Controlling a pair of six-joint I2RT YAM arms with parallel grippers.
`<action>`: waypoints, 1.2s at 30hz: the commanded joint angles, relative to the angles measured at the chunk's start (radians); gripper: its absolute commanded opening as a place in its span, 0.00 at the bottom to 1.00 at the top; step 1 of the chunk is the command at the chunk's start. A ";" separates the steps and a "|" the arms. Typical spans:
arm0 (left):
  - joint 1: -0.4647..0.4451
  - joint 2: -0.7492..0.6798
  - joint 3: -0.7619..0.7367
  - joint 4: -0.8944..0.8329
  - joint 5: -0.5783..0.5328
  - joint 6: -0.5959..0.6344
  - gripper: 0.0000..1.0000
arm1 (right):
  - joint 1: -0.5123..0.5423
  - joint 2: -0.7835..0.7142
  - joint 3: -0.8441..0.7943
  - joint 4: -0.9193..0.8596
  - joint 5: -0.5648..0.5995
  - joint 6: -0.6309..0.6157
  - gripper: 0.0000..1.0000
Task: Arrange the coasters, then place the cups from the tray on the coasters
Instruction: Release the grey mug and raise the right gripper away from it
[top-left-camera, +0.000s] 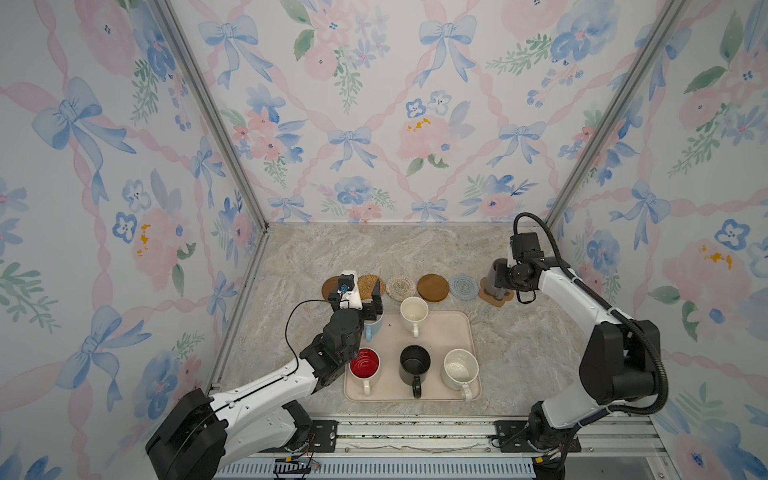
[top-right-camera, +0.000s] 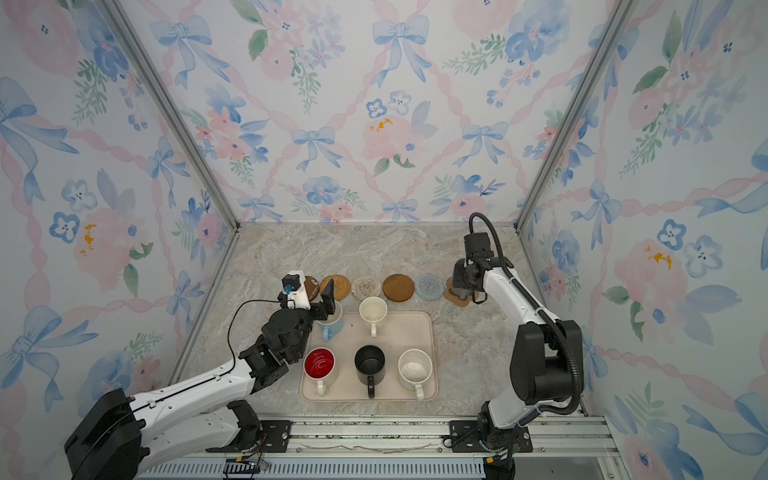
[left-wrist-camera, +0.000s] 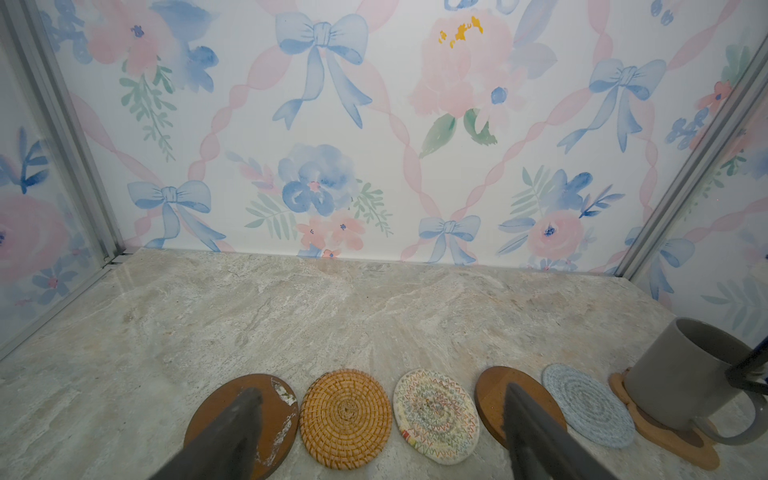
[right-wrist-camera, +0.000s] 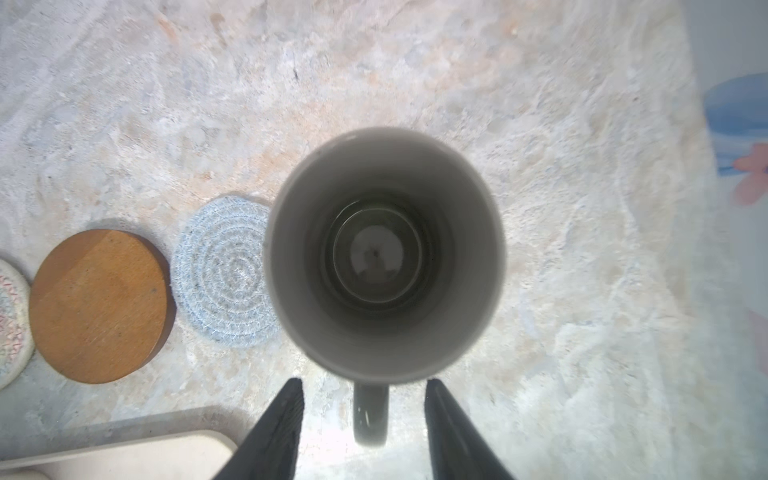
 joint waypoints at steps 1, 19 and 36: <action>0.008 -0.034 -0.016 0.019 0.011 0.008 0.87 | 0.048 -0.117 -0.007 -0.077 0.157 0.020 0.51; 0.008 0.011 0.259 -0.759 0.022 -0.180 0.83 | 0.439 -0.641 -0.306 0.258 0.445 0.277 0.54; -0.008 -0.035 0.270 -1.084 0.292 -0.371 0.73 | 0.439 -0.549 -0.360 0.386 0.309 0.264 0.55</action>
